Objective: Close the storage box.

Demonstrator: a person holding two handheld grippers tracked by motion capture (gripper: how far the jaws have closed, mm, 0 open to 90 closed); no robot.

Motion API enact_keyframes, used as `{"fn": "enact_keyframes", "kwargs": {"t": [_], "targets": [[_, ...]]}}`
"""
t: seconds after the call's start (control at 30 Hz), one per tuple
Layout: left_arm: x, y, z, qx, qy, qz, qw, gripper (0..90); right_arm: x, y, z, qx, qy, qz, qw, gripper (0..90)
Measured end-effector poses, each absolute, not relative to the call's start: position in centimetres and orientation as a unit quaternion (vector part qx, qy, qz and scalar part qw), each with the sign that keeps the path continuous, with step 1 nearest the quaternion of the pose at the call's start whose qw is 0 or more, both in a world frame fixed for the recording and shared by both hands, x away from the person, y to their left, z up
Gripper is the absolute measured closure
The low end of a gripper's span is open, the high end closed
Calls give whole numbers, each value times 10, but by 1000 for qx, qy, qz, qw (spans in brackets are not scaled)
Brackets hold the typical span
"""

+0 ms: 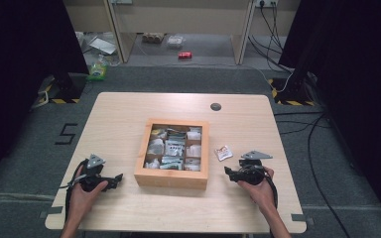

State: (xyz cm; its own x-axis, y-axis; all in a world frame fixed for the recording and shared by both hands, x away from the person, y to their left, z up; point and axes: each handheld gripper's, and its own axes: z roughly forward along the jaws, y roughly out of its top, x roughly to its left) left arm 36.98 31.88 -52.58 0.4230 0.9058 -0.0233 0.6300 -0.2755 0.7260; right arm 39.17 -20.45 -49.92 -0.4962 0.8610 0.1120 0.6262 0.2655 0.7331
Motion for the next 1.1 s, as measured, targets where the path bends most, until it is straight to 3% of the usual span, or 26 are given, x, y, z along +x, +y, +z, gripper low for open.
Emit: {"fn": "enact_keyframes", "kwargs": {"t": [0.37,0.6,1.1], "targets": [[370,319,-526,772,497,203,339,0,393,-204,-507,479,788,351,162,297],[370,319,-526,772,497,204,339,0,392,-201,-516,449,800,345,197,230],[369,319,-526,772,497,204,339,0,394,-200,-516,450,801,343,196,202]]}}
